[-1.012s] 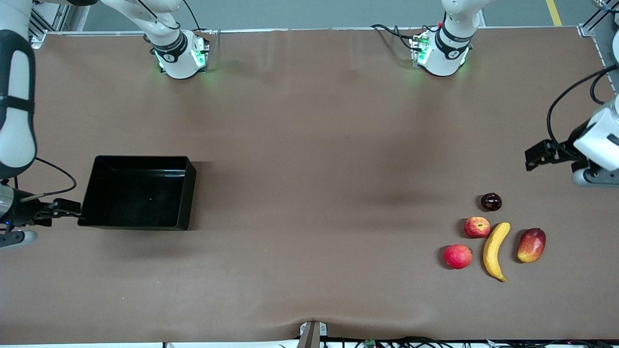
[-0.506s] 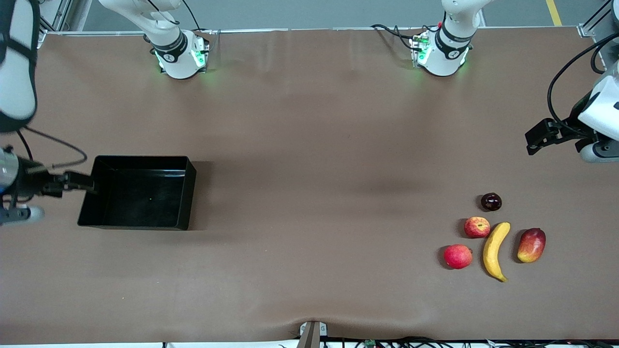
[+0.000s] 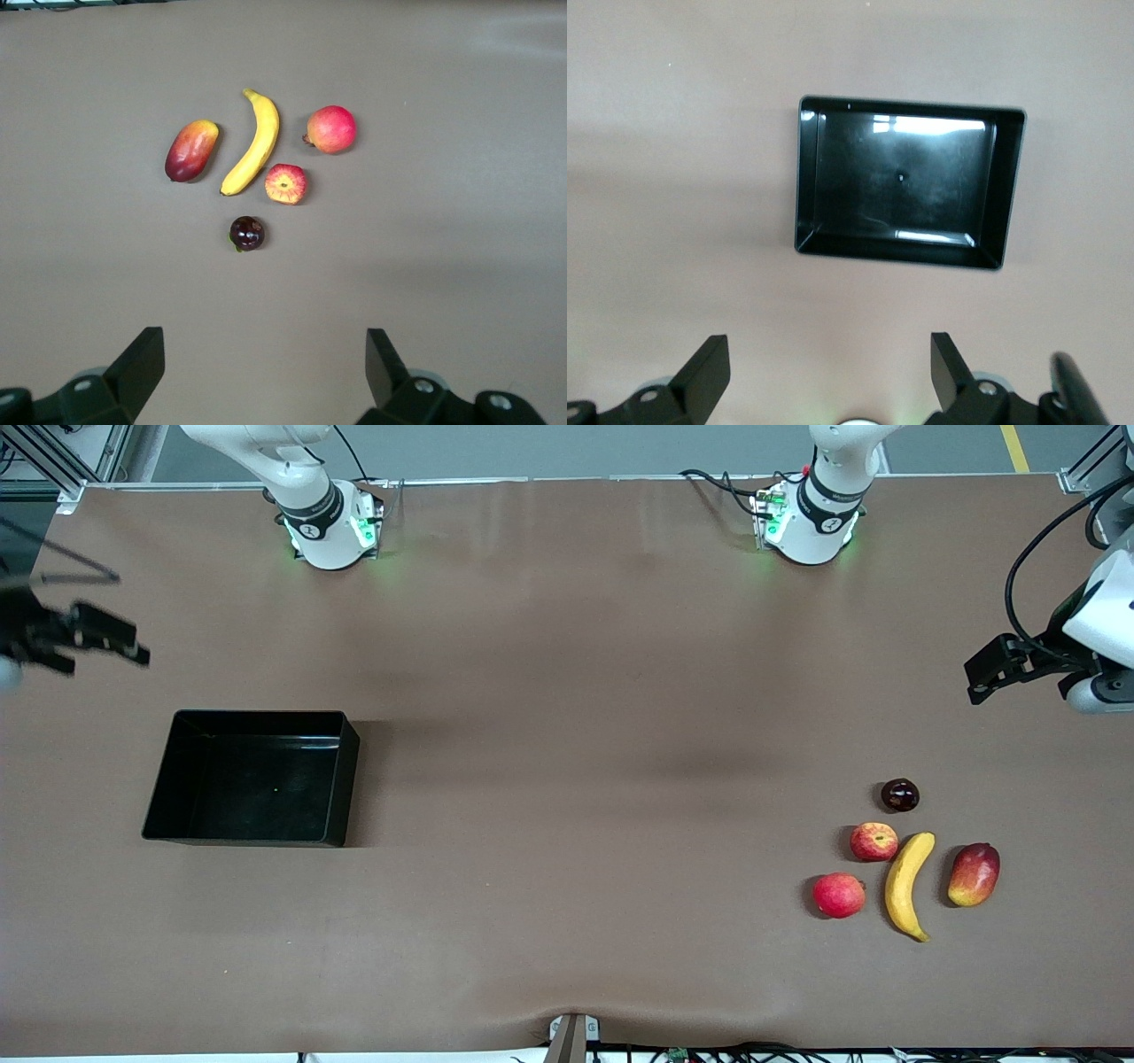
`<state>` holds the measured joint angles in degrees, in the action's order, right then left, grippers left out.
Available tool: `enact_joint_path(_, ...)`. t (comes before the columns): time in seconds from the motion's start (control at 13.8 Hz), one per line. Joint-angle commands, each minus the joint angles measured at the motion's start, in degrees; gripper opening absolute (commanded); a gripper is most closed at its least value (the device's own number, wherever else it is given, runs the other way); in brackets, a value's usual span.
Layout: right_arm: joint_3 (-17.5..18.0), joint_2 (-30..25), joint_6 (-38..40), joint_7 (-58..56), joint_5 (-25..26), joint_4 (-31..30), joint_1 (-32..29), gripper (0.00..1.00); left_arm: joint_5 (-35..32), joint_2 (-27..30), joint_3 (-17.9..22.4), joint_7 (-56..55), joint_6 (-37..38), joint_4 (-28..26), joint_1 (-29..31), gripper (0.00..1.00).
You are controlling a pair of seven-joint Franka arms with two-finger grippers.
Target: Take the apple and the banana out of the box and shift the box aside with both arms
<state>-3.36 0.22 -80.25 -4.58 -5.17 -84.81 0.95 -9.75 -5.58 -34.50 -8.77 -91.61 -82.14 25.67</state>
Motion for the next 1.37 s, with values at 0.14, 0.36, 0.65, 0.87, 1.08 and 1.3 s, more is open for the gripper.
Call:
enact_joint_path(0.14, -0.3, -5.5, 3.7, 0.8, 1.8, -4.0, -2.1, 1.00, 1.4, 4.0, 15.7, 2.0, 3.6, -0.7, -13.0, 1.00)
enact_joint_path(0.36, 0.3, -4.8, 3.4, 0.8, 5.8, -2.7, -1.4, 1.00, 4.3, 6.5, 24.9, 3.8, 4.7, -3.5, -21.7, 1.00)
enact_joint_path(0.65, 0.3, -4.0, 3.3, 1.0, 7.1, -1.2, 0.0, 1.00, 7.6, 9.4, 30.5, 3.7, 4.5, -6.4, -26.7, 1.00)
enact_joint_path(0.87, 0.1, -3.7, 2.6, 0.7, 6.2, -1.3, -0.8, 1.00, 7.6, 9.9, 29.4, 2.7, 4.8, -7.0, -26.3, 1.00)
enact_joint_path(1.08, -0.1, -3.6, 2.3, 0.7, 6.0, -1.3, -0.9, 1.00, 7.6, 11.4, 28.6, 2.6, 4.5, -8.6, -26.0, 1.00)
enact_joint_path(1.3, -0.1, -3.5, 2.2, 0.7, 5.0, -1.4, -0.9, 1.00, 7.9, 12.0, 28.0, 2.6, 4.4, -9.5, -26.0, 1.00)
